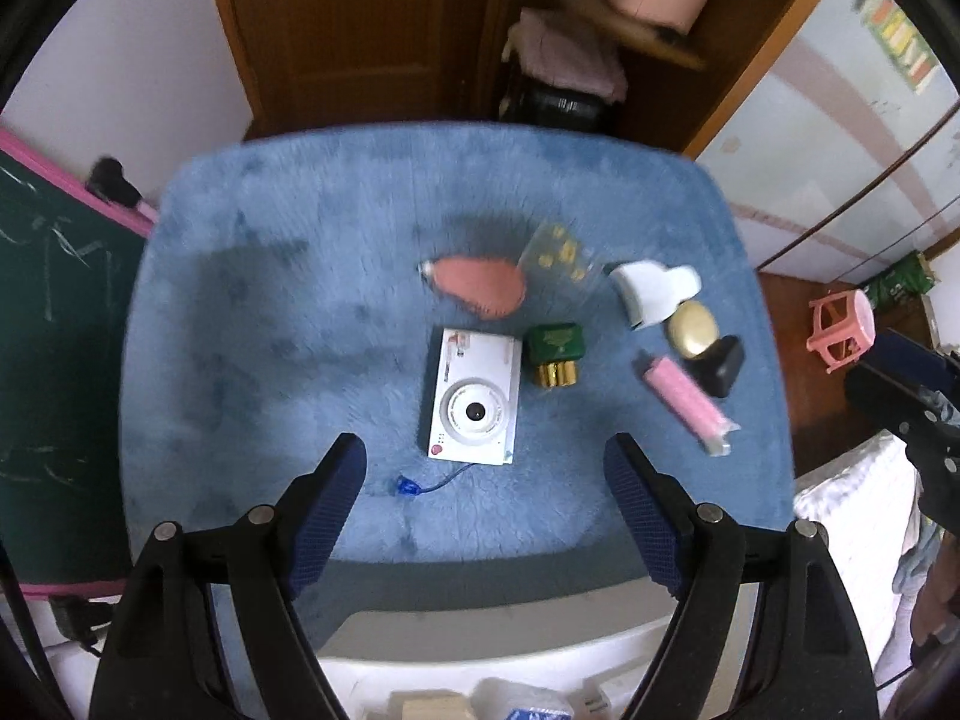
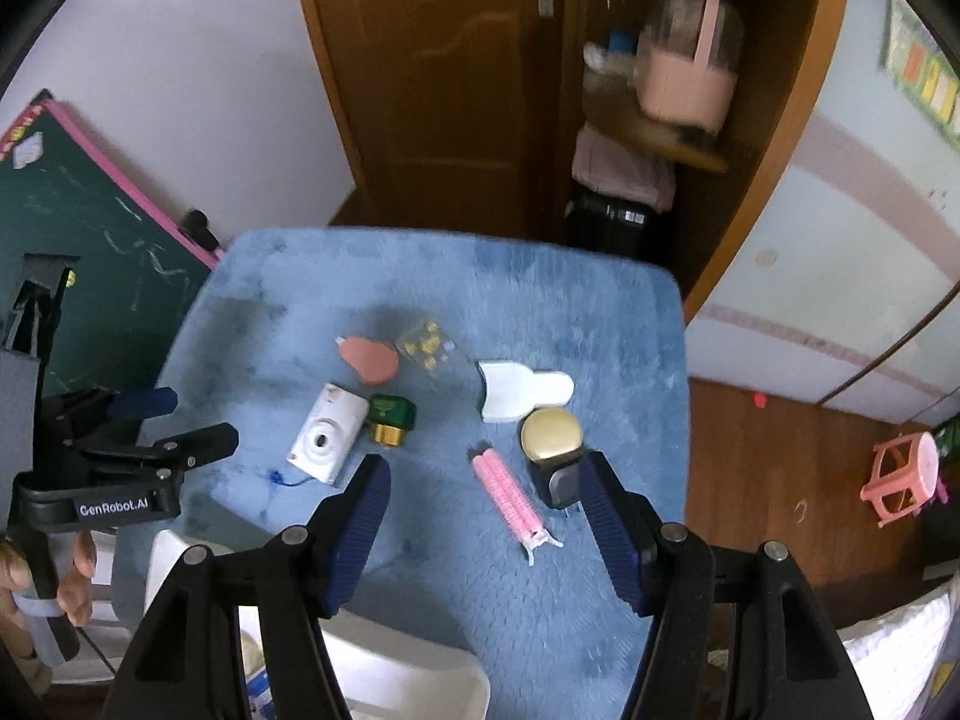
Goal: Organize rigid objects
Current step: 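Raise both open tools out of the tray toward the table objects, then grasp the white toy photo device with left tool while right tool grasps the pink hair roller, then carry the white toy and pink roller into the tray and open both tools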
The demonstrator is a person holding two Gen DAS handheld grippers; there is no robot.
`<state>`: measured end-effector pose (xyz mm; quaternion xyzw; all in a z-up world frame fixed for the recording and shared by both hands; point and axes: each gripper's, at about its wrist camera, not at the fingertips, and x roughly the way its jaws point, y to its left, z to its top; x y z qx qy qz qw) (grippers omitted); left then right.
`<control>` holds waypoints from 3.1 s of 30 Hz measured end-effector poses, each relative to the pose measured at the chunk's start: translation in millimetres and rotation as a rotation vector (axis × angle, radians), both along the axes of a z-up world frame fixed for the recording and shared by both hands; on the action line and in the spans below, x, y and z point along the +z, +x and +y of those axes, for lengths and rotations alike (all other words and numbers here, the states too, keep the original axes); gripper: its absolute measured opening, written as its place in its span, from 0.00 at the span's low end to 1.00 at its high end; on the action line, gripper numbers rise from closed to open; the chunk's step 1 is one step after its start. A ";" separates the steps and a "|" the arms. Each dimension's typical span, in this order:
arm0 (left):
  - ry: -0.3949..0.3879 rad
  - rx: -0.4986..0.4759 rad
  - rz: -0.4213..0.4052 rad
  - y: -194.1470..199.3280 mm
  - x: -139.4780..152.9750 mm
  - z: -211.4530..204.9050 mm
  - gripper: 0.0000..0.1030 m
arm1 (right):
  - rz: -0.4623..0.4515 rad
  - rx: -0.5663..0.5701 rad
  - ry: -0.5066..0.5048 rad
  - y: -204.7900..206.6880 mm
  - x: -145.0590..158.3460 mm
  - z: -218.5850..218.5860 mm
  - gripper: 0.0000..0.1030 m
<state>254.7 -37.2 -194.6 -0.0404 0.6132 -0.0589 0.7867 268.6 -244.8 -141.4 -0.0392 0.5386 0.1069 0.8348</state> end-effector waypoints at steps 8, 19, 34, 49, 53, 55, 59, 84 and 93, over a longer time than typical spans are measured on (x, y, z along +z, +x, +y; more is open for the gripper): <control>0.016 -0.005 0.123 18.0 -67.6 -11.1 0.81 | 0.185 0.002 -0.015 38.6 -92.4 0.9 0.64; 0.025 0.029 0.186 25.9 -110.6 -10.5 0.81 | 0.282 0.035 -0.088 52.8 -160.9 9.8 0.64; 0.046 0.048 0.216 35.0 -121.8 -9.3 0.81 | 0.266 0.200 -0.252 34.1 -185.6 45.4 0.50; 0.112 -0.027 0.171 42.7 -114.9 -36.1 0.60 | 0.343 0.153 -0.135 34.1 -190.6 26.0 0.26; 0.087 -0.018 0.165 34.2 -108.2 -29.5 0.59 | 0.342 0.137 -0.098 29.9 -180.7 25.5 0.26; 0.076 -0.015 0.152 27.9 -99.8 -26.9 0.59 | 0.337 0.130 -0.072 30.3 -173.3 27.4 0.25; 0.054 -0.007 0.131 16.5 -81.7 -18.2 0.59 | 0.301 0.128 -0.051 21.4 -150.5 27.4 0.25; -0.010 -0.108 -0.231 -153.5 103.2 27.2 0.59 | -0.027 0.166 0.130 -110.6 33.1 42.8 0.25; -0.006 -0.182 -0.256 -200.3 104.3 14.2 0.59 | -0.042 0.215 0.170 -163.6 52.8 56.8 0.25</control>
